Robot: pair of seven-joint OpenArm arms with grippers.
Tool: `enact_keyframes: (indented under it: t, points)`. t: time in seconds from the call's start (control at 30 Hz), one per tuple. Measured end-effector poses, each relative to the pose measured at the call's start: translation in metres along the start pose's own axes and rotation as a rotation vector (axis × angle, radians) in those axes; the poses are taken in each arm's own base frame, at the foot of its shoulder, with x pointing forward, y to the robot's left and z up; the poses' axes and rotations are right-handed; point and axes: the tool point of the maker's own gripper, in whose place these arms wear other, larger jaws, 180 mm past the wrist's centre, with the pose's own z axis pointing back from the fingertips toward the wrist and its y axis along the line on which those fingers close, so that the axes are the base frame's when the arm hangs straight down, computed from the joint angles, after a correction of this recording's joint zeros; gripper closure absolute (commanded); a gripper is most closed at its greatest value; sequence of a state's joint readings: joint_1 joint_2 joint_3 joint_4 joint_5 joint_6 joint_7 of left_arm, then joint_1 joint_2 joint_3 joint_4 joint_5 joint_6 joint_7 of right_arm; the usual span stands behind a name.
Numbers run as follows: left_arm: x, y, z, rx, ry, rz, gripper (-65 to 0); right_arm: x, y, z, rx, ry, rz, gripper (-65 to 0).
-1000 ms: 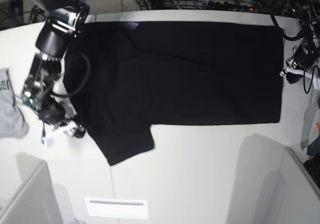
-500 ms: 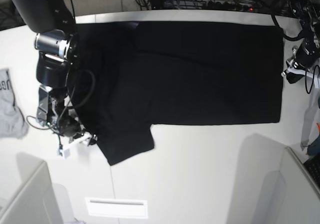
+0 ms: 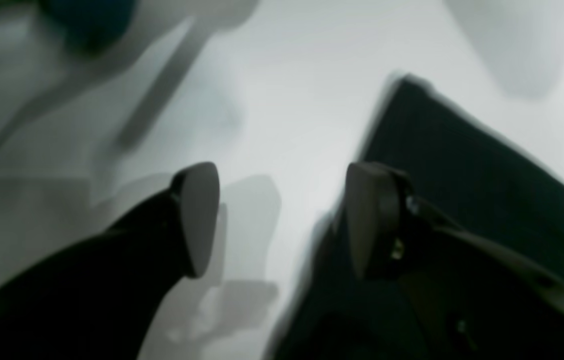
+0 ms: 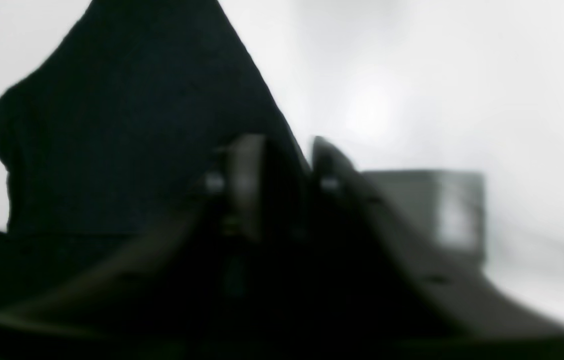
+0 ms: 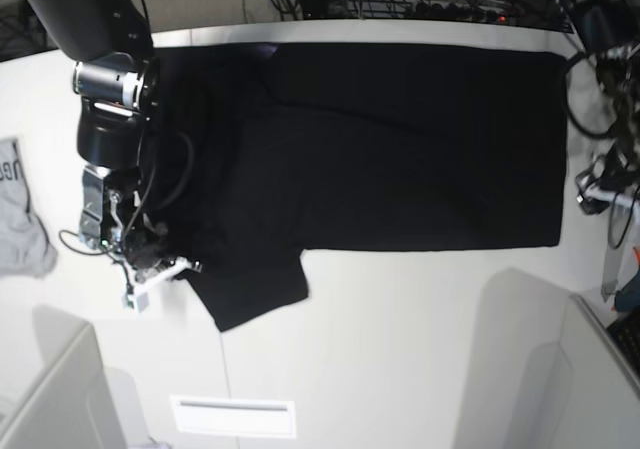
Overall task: Fold the T-shirt properly
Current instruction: 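Grasp the shirt's opposite edge with both grippers, then fold the grasped edge over onto the shirt with both grippers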
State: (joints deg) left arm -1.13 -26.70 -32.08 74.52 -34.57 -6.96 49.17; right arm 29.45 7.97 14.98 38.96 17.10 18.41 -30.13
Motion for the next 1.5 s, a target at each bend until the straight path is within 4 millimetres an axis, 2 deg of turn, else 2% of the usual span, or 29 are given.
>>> enact_keyframes:
  t: [0.07,0.23,0.37,0.43,0.6,0.77,0.83,0.9,0.93,1.07,1.23,1.4,1.5]
  points:
    - [0.003,-0.011,-0.013,-0.002,0.015,-0.007,-39.7,-0.001,-0.001,0.0,0.002,-0.002,-0.005,0.0]
    - [0.016,-0.016,-0.043,0.031,0.073,0.02,-39.8,-0.002,0.0,0.0,0.001,0.005,-0.003,0.0]
    - [0.021,-0.054,-0.065,-0.032,0.118,0.02,-39.8,-0.002,0.001,0.0,0.006,0.005,-0.008,0.0]
    - [0.023,-0.066,-0.073,-0.044,0.107,-0.01,-39.8,-0.002,0.001,0.0,0.006,0.005,-0.008,0.0]
    - [0.014,-0.073,-0.087,-0.037,0.115,-0.03,-39.5,-0.003,0.005,-0.002,0.012,0.004,-0.008,0.0]
    - [0.011,-0.077,-0.091,-0.042,0.11,-0.015,-37.4,-0.003,0.006,-0.002,0.013,0.004,-0.008,0.0]
    - [0.008,-0.08,-0.092,-0.048,0.116,-0.016,-27.6,-0.003,0.006,-0.002,0.014,0.005,-0.009,0.0]
    - [0.006,-0.082,-0.093,-0.05,0.117,-0.012,-10.5,-0.003,0.006,-0.002,0.014,0.004,-0.009,0.0]
    - [0.004,-0.083,-0.093,-0.051,0.119,-0.012,0.0,-0.003,0.006,-0.002,0.014,0.002,-0.009,0.0]
    - [0.003,-0.085,-0.093,-0.059,0.125,-0.01,0.0,-0.003,0.004,0.003,-0.001,0.001,0.024,0.0]
    - [0.003,-0.09,-0.088,-0.072,0.141,-0.029,0.0,0.002,-0.001,0.021,-0.036,-0.035,0.079,0.0]
    - [-0.008,-0.1,-0.068,-0.096,0.184,-0.113,0.0,0.025,0.008,0.043,-0.036,-0.128,0.131,0.0]
    - [-0.003,-0.106,-0.055,-0.114,0.164,-0.147,0.0,0.024,0.01,0.055,-0.042,-0.161,0.158,0.0]
